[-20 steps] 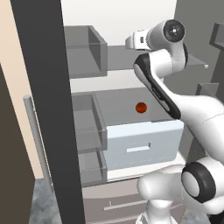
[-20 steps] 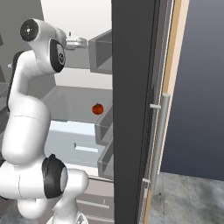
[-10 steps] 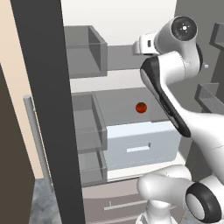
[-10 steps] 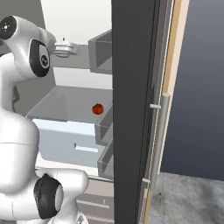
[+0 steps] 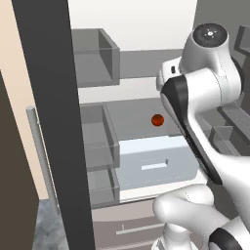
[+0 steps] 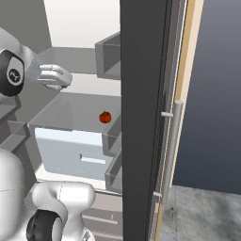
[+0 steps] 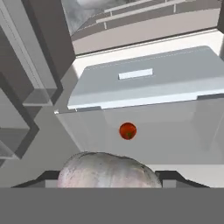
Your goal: Retrieve the bottle and the shaker from the cabinet and place them next to the mixing bowl on the counter. Then add garlic from the fridge to the mixing bowl.
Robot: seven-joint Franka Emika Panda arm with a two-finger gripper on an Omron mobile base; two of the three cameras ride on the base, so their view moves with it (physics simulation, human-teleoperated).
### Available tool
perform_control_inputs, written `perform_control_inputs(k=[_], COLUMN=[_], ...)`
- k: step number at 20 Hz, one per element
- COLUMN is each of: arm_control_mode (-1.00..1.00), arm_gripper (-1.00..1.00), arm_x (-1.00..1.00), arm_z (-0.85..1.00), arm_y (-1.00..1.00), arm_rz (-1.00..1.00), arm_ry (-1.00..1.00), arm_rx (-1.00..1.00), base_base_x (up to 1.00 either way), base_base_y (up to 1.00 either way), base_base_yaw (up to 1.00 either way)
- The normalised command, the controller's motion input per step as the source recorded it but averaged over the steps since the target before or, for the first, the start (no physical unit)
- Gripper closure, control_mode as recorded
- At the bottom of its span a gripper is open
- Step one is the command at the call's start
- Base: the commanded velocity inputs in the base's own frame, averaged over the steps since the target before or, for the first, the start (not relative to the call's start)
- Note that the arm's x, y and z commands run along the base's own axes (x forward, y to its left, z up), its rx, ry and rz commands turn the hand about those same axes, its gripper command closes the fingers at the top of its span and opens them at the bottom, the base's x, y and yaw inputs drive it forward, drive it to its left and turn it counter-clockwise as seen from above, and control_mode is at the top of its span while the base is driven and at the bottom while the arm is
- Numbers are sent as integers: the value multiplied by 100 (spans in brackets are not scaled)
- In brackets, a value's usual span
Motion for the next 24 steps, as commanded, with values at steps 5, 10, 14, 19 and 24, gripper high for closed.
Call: perform_control_inputs(k=[5,10,14,19,24], arm_control_mode=[-100,-100,-100,-100,-100], arm_gripper=[100,100,100,100,100], arm_x=[-47,-1,0,0,0], arm_z=[-83,-58,-50,-14,0], arm_y=[-29,-28,-4,0,3], arm_rz=[-4,0,0,0,2], arm_ry=[25,18,23,6,0], arm_rx=[0,1,2,1,0], base_base_x=[0,0,0,0,0], base_base_y=[0,0,0,0,0], base_base_yaw=[0,0,0,0,0])
